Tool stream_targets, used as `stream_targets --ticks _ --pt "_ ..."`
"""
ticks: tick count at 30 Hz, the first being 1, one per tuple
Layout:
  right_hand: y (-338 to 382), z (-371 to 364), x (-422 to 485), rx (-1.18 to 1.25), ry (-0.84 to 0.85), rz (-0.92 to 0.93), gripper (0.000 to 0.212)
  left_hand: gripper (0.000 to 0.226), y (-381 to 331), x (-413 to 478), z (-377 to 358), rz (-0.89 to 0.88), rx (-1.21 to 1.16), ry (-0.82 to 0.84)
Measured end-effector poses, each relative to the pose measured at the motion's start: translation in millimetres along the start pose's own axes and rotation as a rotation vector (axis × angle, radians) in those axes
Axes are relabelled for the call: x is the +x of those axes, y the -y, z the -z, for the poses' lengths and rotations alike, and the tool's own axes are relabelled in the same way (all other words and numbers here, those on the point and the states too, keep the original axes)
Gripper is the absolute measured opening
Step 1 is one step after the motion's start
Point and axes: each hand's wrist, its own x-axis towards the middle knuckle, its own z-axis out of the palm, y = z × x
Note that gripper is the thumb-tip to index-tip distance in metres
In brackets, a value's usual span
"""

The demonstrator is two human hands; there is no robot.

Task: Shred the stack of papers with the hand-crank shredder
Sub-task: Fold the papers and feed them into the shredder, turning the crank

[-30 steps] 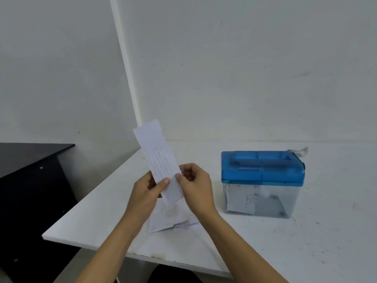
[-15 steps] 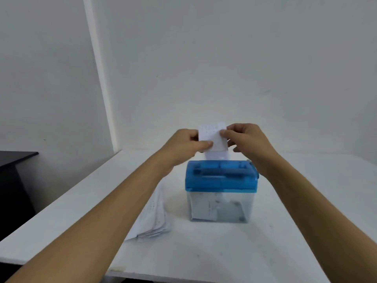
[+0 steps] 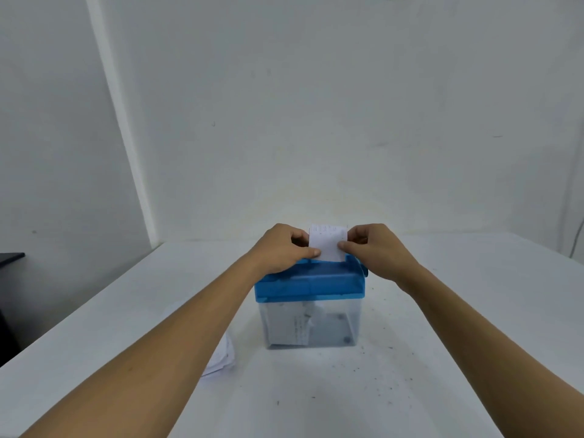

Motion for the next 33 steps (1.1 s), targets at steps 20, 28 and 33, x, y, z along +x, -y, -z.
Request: stream_targets --ticks 20,28,33 --pt "-10 -10 -5 -0.083 -0.078 0.088 0.016 0.02 4 2 5 0.004 0.017 0.057" --pt "-61 -9 -16 -0.383 -0.096 0.209 0.075 0.016 7 1 2 -0.011 -0.012 0.02" --pt "-85 -27 -13 -0.62 -0.016 0.276 0.082 0.015 7 0 1 -0.013 0.007 0.032"
